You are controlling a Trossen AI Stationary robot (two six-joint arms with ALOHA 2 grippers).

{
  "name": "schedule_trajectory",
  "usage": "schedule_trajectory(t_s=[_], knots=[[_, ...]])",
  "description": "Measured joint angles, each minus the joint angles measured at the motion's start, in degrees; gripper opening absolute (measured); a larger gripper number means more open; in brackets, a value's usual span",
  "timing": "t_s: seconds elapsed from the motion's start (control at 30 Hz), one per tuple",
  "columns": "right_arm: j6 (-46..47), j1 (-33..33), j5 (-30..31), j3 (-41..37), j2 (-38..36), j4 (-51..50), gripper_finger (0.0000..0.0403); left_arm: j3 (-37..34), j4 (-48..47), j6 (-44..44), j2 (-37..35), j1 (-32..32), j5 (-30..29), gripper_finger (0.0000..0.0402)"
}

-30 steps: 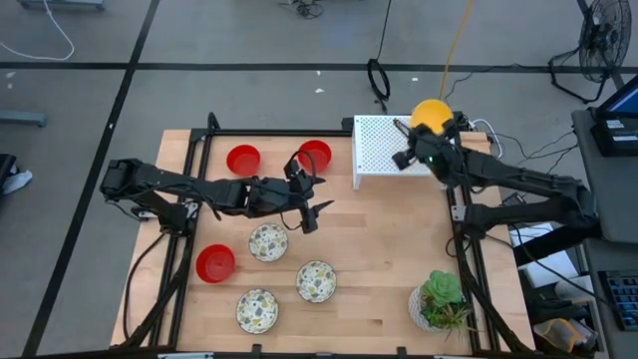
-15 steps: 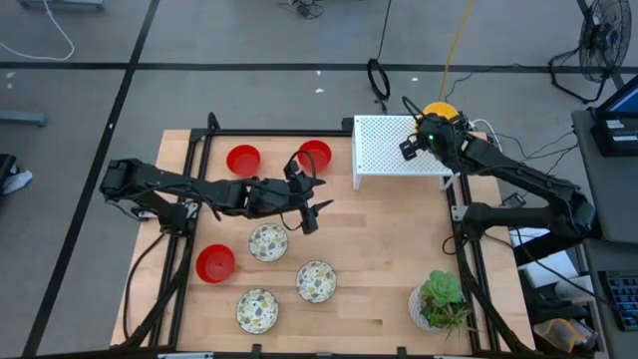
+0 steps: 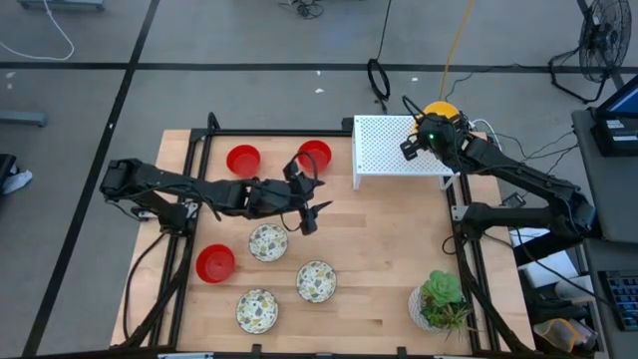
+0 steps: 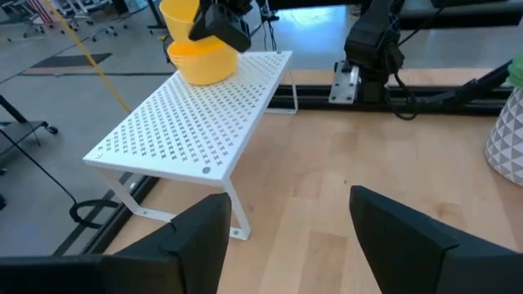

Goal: Pick & Place Mini bowls
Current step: Stack the yellow bowl on top of the yellow bowl on the shelf, then put the red bowl on the shelf

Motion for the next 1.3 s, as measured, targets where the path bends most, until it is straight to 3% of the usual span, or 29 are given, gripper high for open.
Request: schedule_trajectory(t_s=[0.3,0.6,0.8,0.93,1.1,1.17,1.3], knots=[[-1.4,0.0,0.0,0.0,0.0,-0.3,0.0015,0.0,-4.6,-1.2,0.0,0.0,0.0,0.0244],[-1.4,0.0,0.0,0.0,0.0,0.1,0.01,0.0,-7.3,-5.2,0.0,0.0,0.0,0.0243],[-2.9,0.1,0.0,0.0,-0.2,0.1,0.0141,0.0,-15.5,-10.8,-0.1,0.0,1.5,0.0244],[-2.9,0.3,0.0,0.0,-0.3,0.3,0.0154,0.0,-26.0,-19.1,-1.5,0.0,10.7,0.0243],[-4.2,0.3,0.0,0.0,-0.3,0.4,0.0153,0.0,-38.1,-35.1,-2.8,-1.1,35.4,0.0244],[-4.2,0.3,0.0,0.0,-0.3,0.6,0.0151,0.0,-41.9,-40.5,-2.7,-3.4,42.4,0.0243],[-4.1,0.3,0.0,0.0,-0.3,0.5,0.0149,0.0,-49.3,-49.4,-2.6,-9.4,43.7,0.0243]])
